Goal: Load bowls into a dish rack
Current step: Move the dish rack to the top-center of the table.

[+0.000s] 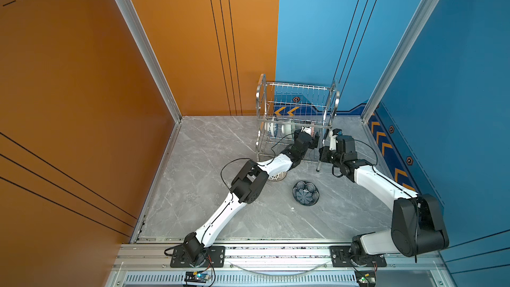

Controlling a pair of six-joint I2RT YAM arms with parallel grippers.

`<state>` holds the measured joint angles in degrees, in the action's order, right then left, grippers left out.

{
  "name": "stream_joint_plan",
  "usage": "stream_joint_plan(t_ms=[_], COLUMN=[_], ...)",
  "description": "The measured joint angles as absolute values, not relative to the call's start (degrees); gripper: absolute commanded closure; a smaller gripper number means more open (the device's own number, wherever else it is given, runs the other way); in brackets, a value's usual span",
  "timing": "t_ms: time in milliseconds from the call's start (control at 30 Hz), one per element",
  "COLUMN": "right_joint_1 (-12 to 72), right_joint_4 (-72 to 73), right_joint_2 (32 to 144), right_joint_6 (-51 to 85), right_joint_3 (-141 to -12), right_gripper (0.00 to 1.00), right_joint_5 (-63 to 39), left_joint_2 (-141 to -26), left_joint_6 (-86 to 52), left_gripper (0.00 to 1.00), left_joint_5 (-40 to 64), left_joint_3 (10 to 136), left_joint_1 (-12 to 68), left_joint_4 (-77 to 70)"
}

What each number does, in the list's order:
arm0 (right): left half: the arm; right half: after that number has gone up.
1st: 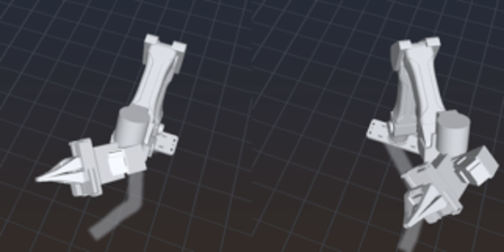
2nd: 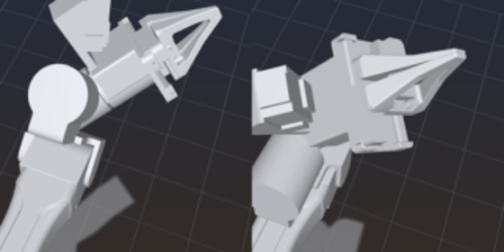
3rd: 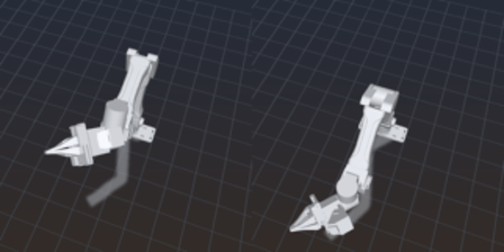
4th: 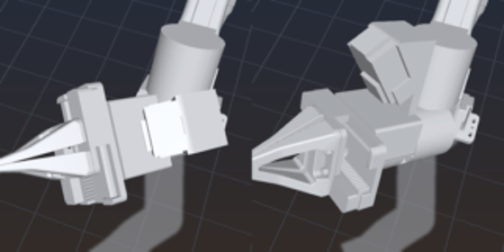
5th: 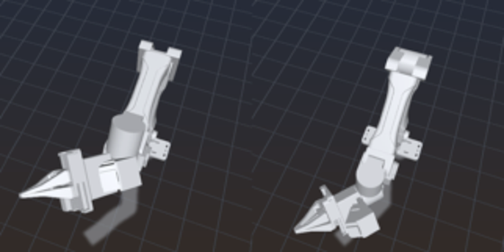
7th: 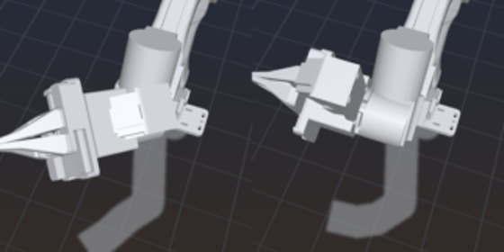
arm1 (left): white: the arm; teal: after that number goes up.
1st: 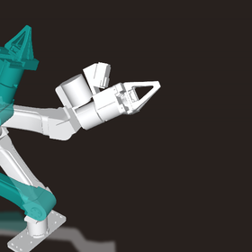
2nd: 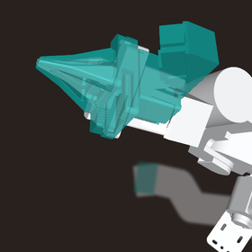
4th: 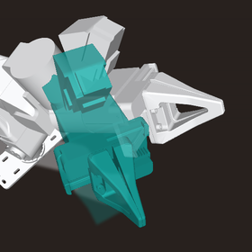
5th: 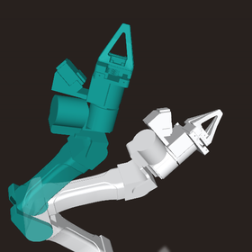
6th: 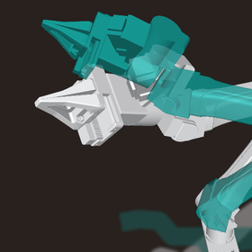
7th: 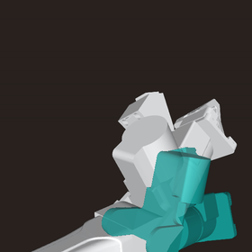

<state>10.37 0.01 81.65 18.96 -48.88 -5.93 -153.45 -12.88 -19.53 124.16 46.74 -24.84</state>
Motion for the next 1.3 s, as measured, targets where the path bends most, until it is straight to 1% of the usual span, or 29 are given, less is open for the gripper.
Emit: stream_joint_plan(t_ms=[233,567,1067,1233,1267,1300], right_joint_1=[10.37,10.39,10.5,10.35,10.24,10.11], right_joint_4=[0.01,-0.01,-0.01,-0.03,-0.03,-0.03], right_joint_2=[81.65,81.65,81.65,81.65,81.65,81.65], right_joint_6=[18.98,19.0,19.35,19.35,19.35,19.35], right_joint_3=[-48.88,-48.88,-48.88,-48.88,-48.88,-48.88], right_gripper=[0.93,0.93,0.93,0.93,0.93,0.93], right_joint_5=[-5.96,-5.96,-6.02,-6.28,-6.46,-6.72], left_joint_2=[-151.76,-145.45,-144.05,-139.48,-138.17,-136.51], left_joint_6=[-8.91,-6.39,-6.92,-6.9,-6.9,-7.07], left_gripper=[0.15,0.15,0.15,0.15,0.1,0.1], left_joint_5=[-21.12,-23.68,-23.53,-22.9,-22.68,-22.52], left_joint_3=[119.15,112.05,109.45,101.43,99.72,97.56], left_joint_1=[47.86,49.17,48.82,48.82,48.82,48.82], left_joint_4=[-26.24,-29.54,-31.97,-32.93,-33.15,-33.32])
